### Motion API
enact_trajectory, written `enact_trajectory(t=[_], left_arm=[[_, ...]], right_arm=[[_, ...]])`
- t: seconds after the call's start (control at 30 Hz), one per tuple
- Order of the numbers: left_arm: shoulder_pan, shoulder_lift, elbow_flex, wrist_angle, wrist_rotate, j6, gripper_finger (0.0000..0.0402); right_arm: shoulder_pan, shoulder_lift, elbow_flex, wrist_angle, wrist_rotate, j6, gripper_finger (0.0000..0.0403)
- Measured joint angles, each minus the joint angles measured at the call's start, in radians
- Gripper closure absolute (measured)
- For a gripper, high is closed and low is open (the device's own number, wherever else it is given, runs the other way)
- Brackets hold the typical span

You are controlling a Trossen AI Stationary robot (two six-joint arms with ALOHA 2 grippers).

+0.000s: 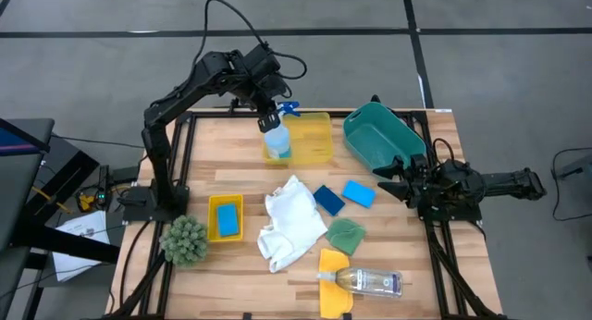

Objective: Pick & Place Kitchen Items
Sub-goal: Put the white spray bottle into the top yellow bin, then put the white microfiber cloth into the green bin

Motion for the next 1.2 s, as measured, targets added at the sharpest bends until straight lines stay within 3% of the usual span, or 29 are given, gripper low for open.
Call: enact_trajectory(t=[0.3, 0.73, 1.07, 1.2], left_arm=[[0.000, 0.000, 0.000, -0.011, -0.034, -0.001, 0.0361], [0.000, -0.009, 0.001, 0.052, -0.071, -0.007, 0.0242], [-0.007, -0.164, 0.001, 0.075, -0.116, -0.003, 0.0176], [-0.023, -0.257, 0.001, 0.071, -0.031, -0.013, 0.0178]], right_arm=[[0.000, 0.000, 0.000, 0.000, -0.001, 0.000, 0.0125], [0.000, 0.000, 0.000, 0.001, -0.024, 0.000, 0.0125], [0.000, 0.000, 0.000, 0.001, -0.024, 0.000, 0.0125], [0.000, 0.000, 0.000, 0.001, -0.024, 0.000, 0.0125]])
